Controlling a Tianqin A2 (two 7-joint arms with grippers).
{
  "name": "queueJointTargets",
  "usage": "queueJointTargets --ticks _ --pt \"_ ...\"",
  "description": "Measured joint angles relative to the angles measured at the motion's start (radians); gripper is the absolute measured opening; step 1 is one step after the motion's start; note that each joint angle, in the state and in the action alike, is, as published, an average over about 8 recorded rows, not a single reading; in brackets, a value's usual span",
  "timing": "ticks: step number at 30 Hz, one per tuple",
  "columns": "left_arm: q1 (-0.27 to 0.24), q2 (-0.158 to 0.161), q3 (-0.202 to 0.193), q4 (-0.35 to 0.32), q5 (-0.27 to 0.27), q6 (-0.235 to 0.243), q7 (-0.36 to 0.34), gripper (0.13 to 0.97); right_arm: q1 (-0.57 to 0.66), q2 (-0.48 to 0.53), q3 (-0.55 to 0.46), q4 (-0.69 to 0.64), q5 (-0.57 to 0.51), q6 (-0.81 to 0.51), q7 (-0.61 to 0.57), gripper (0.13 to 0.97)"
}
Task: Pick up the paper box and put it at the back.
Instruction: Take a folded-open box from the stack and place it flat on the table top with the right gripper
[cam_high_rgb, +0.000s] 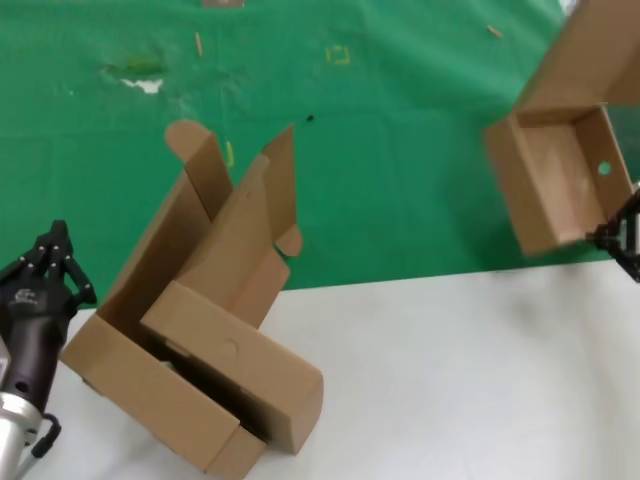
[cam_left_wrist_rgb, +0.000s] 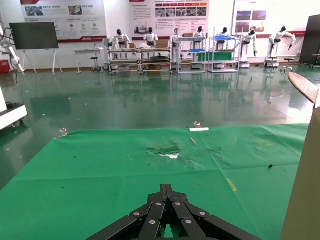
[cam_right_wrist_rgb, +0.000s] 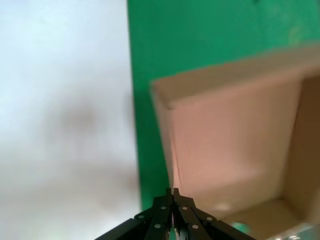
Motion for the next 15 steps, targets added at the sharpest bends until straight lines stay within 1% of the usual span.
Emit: queueJointTargets --ticks 7,15 --pt "0.000 0.000 0.000 0.000 0.000 0.000 0.000 0.140 0.089 -0.060 -0.070 -0.039 -0.098 -0.076 0.148 0.138" --pt "0.000 0.000 0.000 0.000 0.000 0.000 0.000 0.140 0.132 -0.135 -0.116 -0.031 -0.178 -0.113 0.302 0.136"
